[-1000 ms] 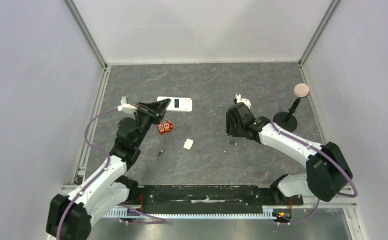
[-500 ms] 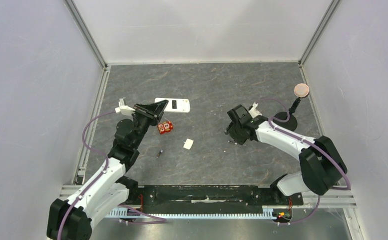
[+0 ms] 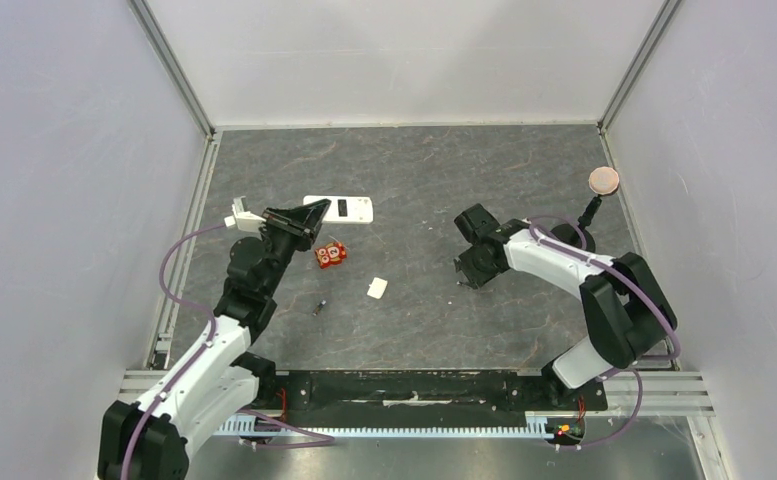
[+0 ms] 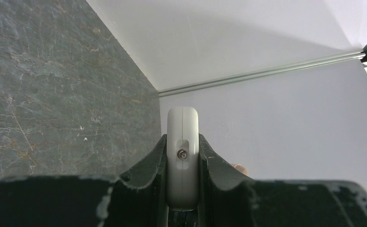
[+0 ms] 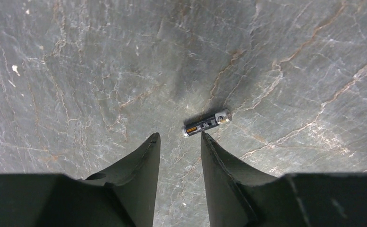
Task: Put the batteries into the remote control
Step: Pick up the battery from the center of the board.
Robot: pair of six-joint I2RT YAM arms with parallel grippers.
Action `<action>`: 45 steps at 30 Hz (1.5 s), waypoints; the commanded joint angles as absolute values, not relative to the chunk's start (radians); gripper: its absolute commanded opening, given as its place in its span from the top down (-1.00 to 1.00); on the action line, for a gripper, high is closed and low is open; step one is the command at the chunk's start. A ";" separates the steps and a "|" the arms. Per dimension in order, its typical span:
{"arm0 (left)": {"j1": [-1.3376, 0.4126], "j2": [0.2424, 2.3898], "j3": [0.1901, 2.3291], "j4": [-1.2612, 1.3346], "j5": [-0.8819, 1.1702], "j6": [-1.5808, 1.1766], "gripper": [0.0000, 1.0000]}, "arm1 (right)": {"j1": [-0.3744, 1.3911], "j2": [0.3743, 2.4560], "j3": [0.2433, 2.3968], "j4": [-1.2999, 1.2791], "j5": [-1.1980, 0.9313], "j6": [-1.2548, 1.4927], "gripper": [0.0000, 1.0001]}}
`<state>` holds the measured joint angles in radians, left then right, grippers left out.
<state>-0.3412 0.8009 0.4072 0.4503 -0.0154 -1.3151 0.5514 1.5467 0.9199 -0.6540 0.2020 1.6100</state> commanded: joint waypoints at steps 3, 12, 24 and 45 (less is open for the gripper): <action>-0.319 0.826 0.437 0.493 -0.005 -1.262 0.96 | 0.545 1.587 0.966 -0.738 0.179 1.717 0.23; -0.270 0.862 0.396 0.620 0.048 -1.310 0.96 | 0.516 1.618 0.936 -0.723 0.210 1.752 0.19; -0.244 0.899 0.420 0.627 0.067 -1.294 0.96 | 0.491 1.678 0.954 -0.740 0.194 1.727 0.57; -0.249 0.984 0.336 0.915 0.215 -1.491 0.96 | 0.660 1.516 1.323 -0.653 0.363 1.260 1.00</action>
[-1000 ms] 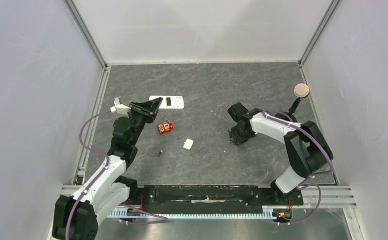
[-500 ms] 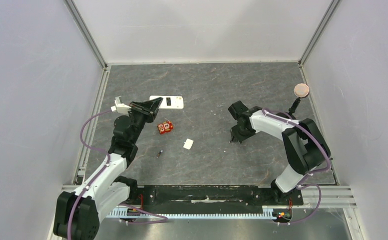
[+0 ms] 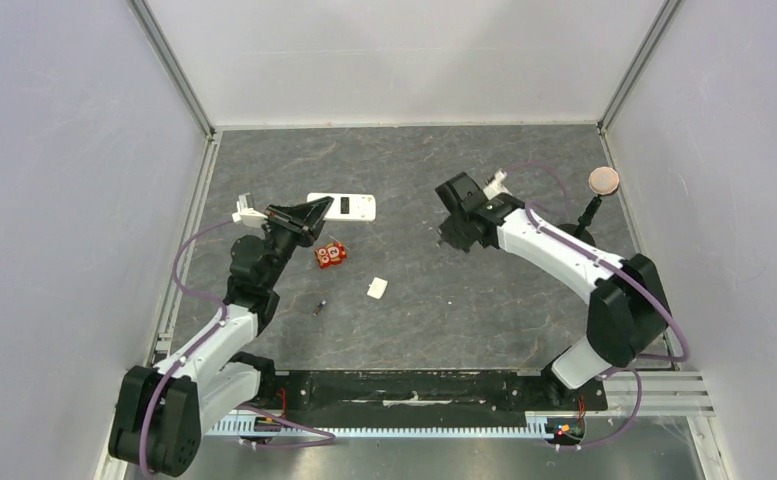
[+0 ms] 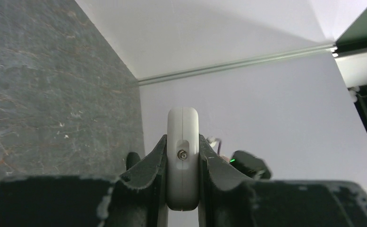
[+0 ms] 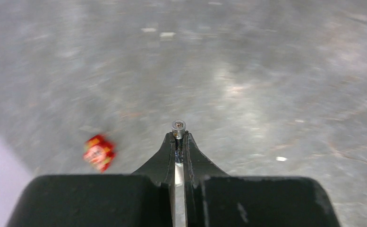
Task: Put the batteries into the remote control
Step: Pick up the battery from the center of the board, then load the battery into the remote control.
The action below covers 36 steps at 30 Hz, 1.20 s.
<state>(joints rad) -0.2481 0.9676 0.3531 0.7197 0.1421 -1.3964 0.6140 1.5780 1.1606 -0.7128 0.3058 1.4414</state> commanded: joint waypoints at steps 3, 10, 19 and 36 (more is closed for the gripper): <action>-0.258 0.991 0.307 0.974 0.218 -1.537 0.96 | 0.727 1.478 1.379 -0.584 0.399 1.178 1.00; -0.264 0.990 0.300 1.012 0.231 -1.568 0.96 | 0.783 1.409 1.419 -0.344 0.280 0.986 1.00; -0.265 0.992 0.346 1.024 0.266 -1.537 0.96 | 0.873 1.428 1.506 -0.244 0.253 0.813 1.00; -0.267 0.994 0.342 1.081 0.228 -1.645 0.96 | 0.977 1.497 1.574 -0.344 0.409 0.707 1.00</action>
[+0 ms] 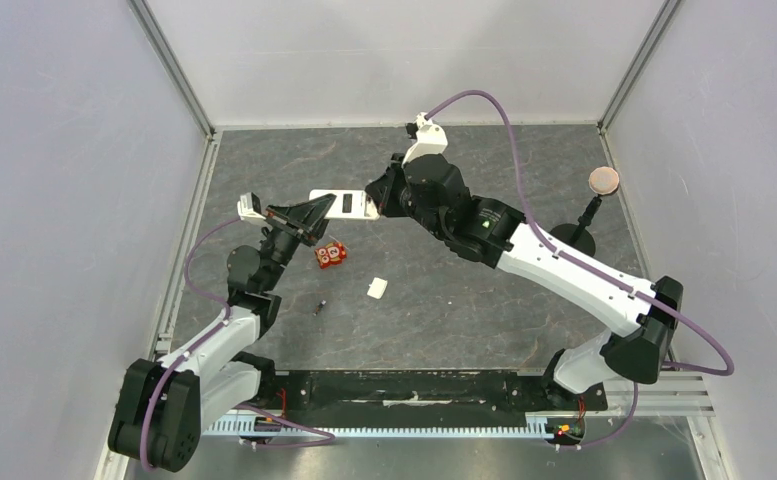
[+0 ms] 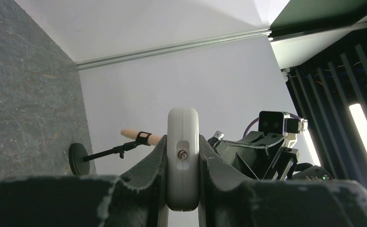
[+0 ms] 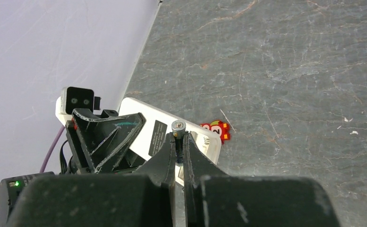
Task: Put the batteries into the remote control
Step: Load the battery into the remote control.
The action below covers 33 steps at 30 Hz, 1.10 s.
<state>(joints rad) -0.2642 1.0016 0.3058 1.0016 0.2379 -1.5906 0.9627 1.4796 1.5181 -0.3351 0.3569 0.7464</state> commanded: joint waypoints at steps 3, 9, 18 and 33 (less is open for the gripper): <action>-0.267 0.994 0.341 1.085 0.226 -1.646 0.96 | 0.983 1.514 1.585 -0.357 0.408 0.706 1.00; -0.267 0.997 0.333 1.119 0.209 -1.638 0.96 | 0.994 1.535 1.618 -0.405 0.436 0.702 1.00; -0.267 1.002 0.324 1.144 0.190 -1.639 0.96 | 0.997 1.547 1.627 -0.440 0.445 0.700 1.00; -0.267 1.005 0.325 1.170 0.187 -1.623 0.96 | 1.000 1.589 1.659 -0.491 0.378 0.756 1.00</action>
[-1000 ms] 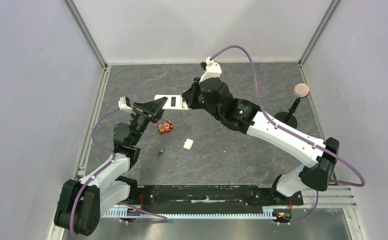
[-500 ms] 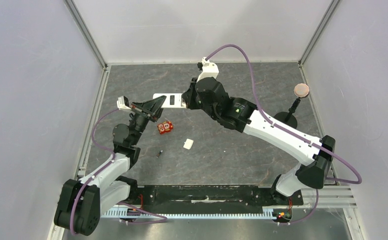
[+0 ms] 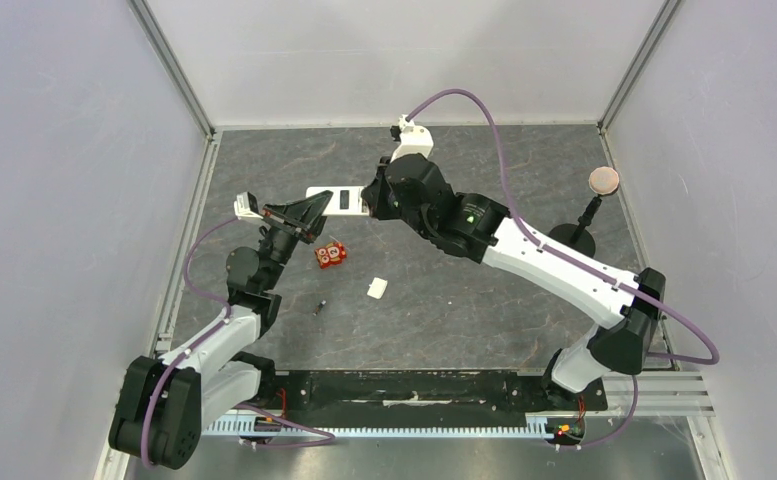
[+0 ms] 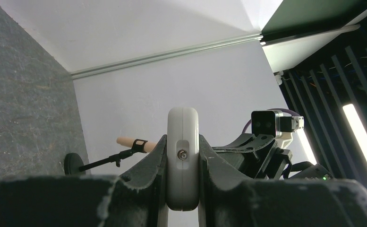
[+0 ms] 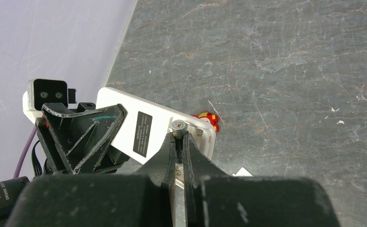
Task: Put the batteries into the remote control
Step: Load the battery into the remote control.
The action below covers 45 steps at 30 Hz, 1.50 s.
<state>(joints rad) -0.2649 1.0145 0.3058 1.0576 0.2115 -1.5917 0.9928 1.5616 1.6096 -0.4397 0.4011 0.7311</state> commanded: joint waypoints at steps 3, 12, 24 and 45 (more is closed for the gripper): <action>-0.267 1.003 0.323 1.175 0.176 -1.633 0.96 | 1.000 1.610 1.693 -0.547 0.384 0.775 0.91; -0.267 0.996 0.309 1.181 0.161 -1.652 0.96 | 1.000 1.656 1.773 -0.647 0.332 0.821 0.74; -0.267 0.976 0.292 1.169 0.164 -1.657 0.96 | 0.999 1.668 1.818 -0.690 0.333 0.847 0.56; -0.267 0.975 0.281 1.153 0.163 -1.647 0.96 | 0.982 1.603 1.853 -0.700 0.369 0.827 0.02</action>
